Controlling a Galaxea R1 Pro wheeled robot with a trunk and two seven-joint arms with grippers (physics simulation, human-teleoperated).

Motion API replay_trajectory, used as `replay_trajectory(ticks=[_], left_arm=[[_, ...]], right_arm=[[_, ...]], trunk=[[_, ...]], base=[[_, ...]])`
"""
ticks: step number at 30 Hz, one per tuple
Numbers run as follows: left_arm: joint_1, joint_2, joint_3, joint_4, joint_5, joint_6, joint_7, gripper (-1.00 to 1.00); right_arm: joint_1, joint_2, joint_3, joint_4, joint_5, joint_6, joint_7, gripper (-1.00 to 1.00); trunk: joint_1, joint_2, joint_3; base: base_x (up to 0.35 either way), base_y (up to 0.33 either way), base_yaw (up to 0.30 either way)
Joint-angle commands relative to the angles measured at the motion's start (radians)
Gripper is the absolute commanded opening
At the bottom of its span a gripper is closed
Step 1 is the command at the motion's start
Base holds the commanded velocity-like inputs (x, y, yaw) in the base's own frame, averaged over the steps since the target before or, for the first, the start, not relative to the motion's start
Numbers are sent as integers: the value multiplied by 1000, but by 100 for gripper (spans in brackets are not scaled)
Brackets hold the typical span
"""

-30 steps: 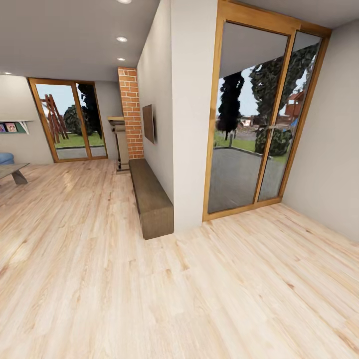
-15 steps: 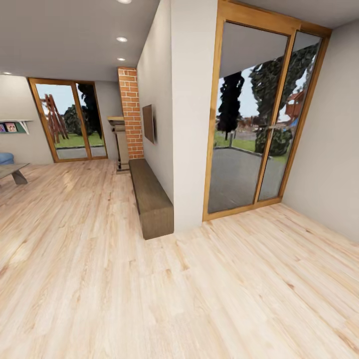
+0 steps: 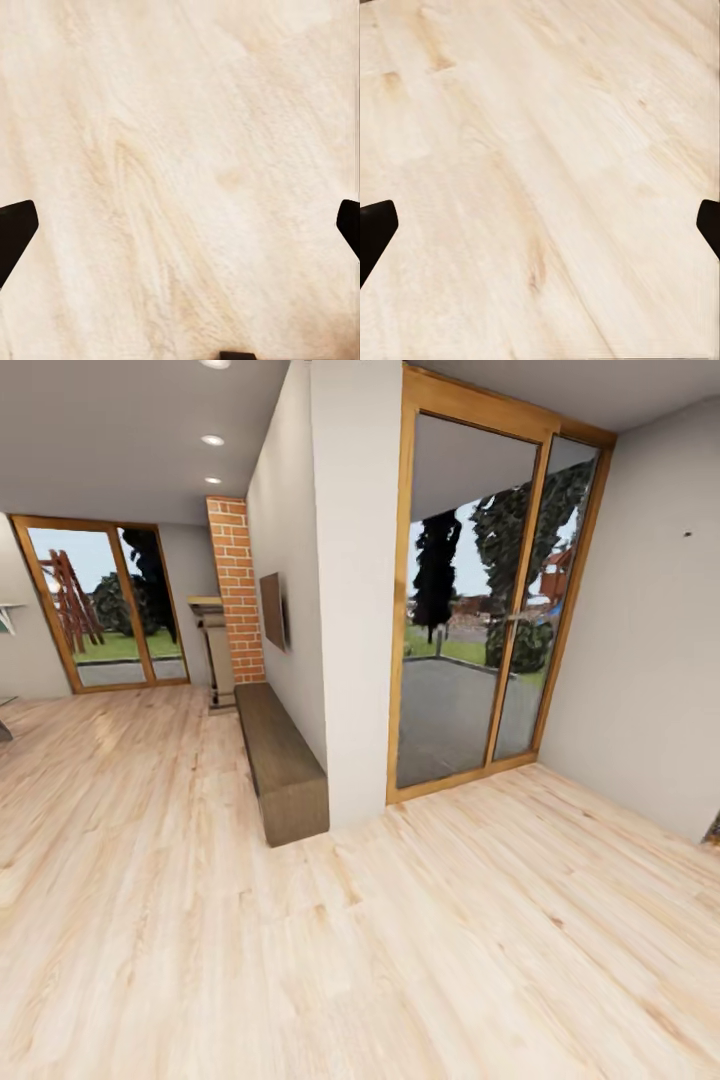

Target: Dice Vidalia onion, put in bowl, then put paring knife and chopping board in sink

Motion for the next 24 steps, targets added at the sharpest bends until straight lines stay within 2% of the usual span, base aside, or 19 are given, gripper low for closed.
replay_trajectory(ticks=[1,20,24], left_arm=[[0,0,0,-1,1,-2,0,100],[0,-2,-1,2,2,-1,0,100],[0,-2,-1,2,2,-1,0,100]], right_arm=[[0,0,0,0,0,-2,-3,100],[0,0,0,4,-2,-2,-1,100],[0,0,-1,24,-2,-2,-1,100]], trunk=[[0,0,0],[0,0,15],[0,0,16]], base=[[0,0,-237],[0,0,-247],[0,-154,-279]])
